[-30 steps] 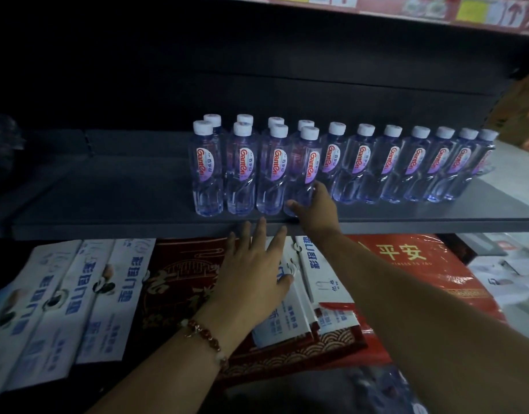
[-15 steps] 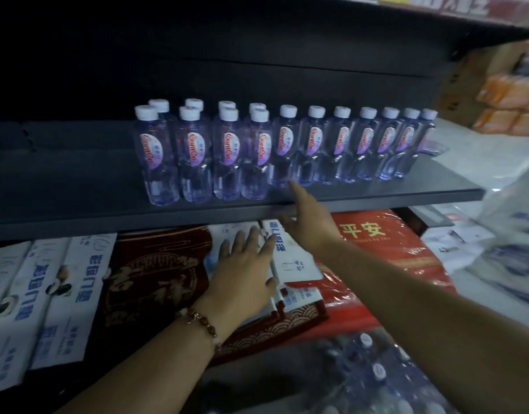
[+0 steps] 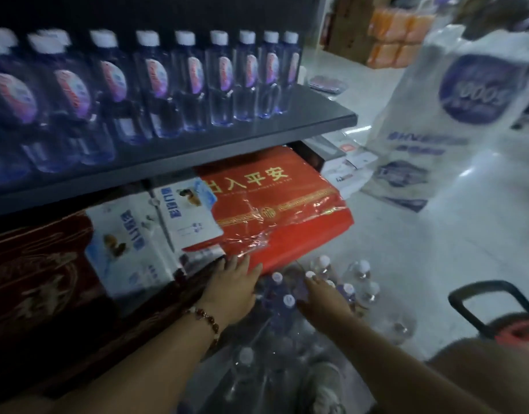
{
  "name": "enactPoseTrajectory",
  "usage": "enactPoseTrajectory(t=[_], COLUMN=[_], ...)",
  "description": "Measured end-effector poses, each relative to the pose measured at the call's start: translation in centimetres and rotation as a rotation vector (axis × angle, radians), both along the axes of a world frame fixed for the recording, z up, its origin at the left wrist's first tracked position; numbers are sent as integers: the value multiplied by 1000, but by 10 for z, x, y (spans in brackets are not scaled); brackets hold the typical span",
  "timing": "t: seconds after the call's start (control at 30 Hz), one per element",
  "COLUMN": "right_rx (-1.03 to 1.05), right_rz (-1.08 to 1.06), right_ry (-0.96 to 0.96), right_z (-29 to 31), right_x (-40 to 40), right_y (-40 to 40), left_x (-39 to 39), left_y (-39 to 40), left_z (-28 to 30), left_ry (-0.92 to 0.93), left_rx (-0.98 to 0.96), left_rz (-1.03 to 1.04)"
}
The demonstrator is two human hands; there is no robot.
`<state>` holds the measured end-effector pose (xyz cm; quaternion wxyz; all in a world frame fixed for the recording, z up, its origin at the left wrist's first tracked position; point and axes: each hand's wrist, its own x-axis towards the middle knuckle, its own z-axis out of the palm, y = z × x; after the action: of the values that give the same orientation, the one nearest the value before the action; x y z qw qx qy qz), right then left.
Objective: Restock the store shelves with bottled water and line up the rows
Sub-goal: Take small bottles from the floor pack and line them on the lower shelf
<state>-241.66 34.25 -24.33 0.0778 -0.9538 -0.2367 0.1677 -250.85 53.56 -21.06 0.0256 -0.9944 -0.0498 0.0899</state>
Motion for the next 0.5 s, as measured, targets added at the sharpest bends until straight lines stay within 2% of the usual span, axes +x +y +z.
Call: enactPoseTrajectory(t=[0.13, 0.33, 0.5], right_rx=[18, 91, 22], right_rz=[-30, -131, -61], right_ry=[122, 197, 204], right_z=[-46, -84, -103], right_x=[-6, -4, 14], right_y=[-6, 11, 28], left_x=[33, 84, 111], left_y=[-20, -31, -35], left_z=[-43, -102, -128], left_ry=[77, 166, 196], left_rx=[16, 63, 97], left_rz=[-50, -112, -136])
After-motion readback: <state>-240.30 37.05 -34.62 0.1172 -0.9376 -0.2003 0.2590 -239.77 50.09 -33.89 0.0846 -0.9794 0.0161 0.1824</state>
